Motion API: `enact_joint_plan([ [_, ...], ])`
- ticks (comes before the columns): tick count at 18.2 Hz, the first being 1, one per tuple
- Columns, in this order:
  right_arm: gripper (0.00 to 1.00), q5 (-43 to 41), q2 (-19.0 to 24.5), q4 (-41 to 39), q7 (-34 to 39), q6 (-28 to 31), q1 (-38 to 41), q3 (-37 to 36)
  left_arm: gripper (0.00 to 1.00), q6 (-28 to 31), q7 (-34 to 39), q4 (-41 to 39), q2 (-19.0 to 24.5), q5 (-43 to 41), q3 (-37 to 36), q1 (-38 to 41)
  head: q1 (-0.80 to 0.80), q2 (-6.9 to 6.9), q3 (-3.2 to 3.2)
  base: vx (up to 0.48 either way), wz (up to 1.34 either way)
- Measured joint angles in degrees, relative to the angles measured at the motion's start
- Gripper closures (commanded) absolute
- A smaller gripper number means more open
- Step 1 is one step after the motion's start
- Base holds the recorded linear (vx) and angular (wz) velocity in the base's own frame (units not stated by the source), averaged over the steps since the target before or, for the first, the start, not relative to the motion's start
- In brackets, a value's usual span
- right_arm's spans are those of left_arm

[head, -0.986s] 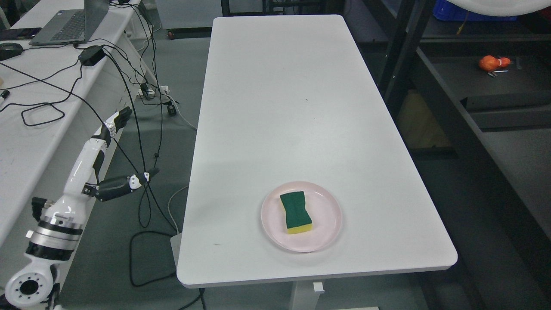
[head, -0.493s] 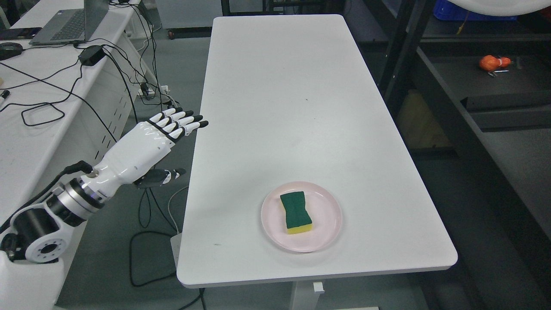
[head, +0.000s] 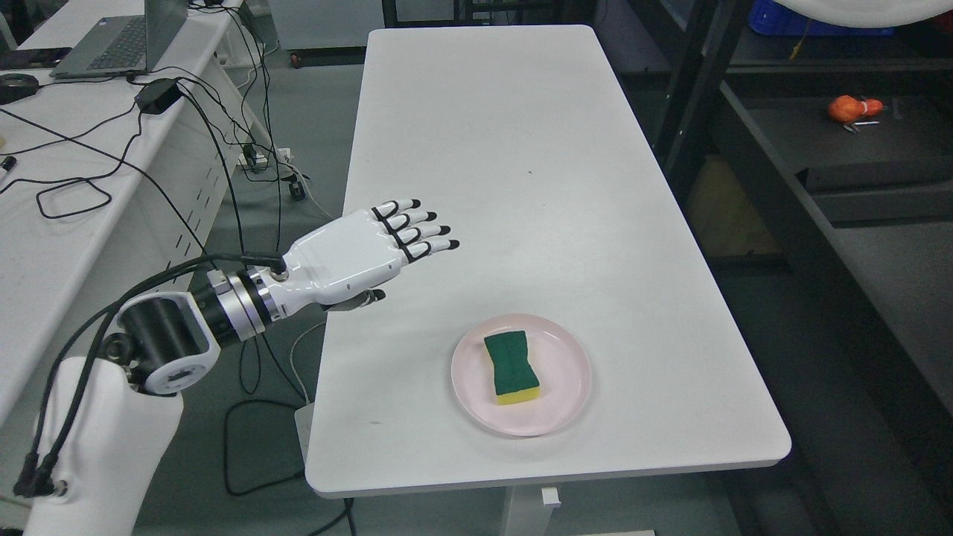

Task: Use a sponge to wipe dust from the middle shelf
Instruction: 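Lower the left hand onto the green-yellow sponge and close fingers around it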

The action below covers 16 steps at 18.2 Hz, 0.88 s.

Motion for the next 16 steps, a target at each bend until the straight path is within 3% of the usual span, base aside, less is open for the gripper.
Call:
enact_joint_plan([
  [7, 0.00, 0.0, 0.0, 0.0, 0.0, 0.0, 0.0, 0.0, 0.05, -0.2, 0.0, 2.0, -2.1, -3.9, -9.8, -1.7, 0.00, 0.00, 0.00, 0.000, 0.00],
  [16, 0.00, 0.0, 0.0, 0.0, 0.2, 0.0, 0.0, 0.0, 0.09, -0.1, 0.0, 6.1, -5.0, -9.3, -15.4, -2.9, 0.00, 0.00, 0.00, 0.000, 0.00],
])
